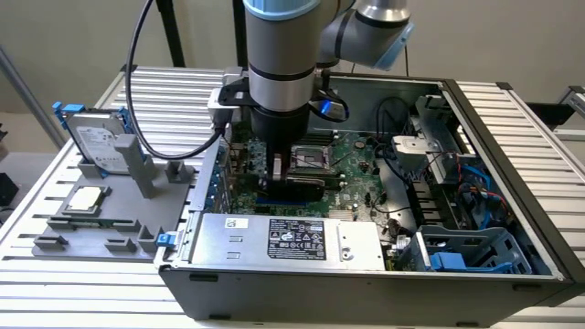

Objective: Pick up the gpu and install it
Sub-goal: 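Insert the gpu into the slot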

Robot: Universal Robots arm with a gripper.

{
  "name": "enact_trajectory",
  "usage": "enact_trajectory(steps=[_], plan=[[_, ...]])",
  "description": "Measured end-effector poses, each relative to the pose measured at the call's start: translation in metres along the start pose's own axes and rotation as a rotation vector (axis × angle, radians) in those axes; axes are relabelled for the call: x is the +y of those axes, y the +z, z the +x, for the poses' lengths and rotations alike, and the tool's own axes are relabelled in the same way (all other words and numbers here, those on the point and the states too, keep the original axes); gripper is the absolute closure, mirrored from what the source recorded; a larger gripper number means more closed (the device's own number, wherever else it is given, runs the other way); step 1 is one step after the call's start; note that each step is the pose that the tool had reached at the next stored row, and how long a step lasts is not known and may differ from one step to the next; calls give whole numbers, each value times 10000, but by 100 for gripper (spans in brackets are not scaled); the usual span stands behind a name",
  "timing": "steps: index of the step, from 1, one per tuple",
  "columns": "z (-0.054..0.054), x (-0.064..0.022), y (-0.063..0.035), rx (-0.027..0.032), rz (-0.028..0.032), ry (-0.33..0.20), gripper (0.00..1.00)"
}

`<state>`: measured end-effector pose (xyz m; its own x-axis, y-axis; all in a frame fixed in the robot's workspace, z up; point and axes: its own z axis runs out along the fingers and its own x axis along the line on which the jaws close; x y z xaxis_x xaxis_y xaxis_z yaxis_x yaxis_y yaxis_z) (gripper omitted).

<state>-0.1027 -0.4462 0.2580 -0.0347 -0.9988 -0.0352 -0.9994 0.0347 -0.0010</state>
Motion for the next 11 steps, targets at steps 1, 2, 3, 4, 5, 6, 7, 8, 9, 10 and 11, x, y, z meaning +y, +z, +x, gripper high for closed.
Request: enact_trajectory(steps=[1, 2, 3, 4, 5, 6, 7, 8, 9, 10, 11], plan=[[0, 0, 3, 2, -2, 2, 100], [0, 0, 5, 4, -5, 3, 100], [0, 1, 5, 5, -9, 5, 100], [1, 1, 6, 5, -12, 6, 100], [1, 1, 9, 4, -13, 7, 100], [0, 1, 11, 4, -15, 8, 100], [0, 1, 14, 1, -15, 8, 100], [1, 1, 24, 1, -19, 8, 100], [1, 1, 29, 1, -20, 8, 100], [1, 1, 34, 3, -21, 9, 100], [2, 0, 38, 3, -22, 9, 100]])
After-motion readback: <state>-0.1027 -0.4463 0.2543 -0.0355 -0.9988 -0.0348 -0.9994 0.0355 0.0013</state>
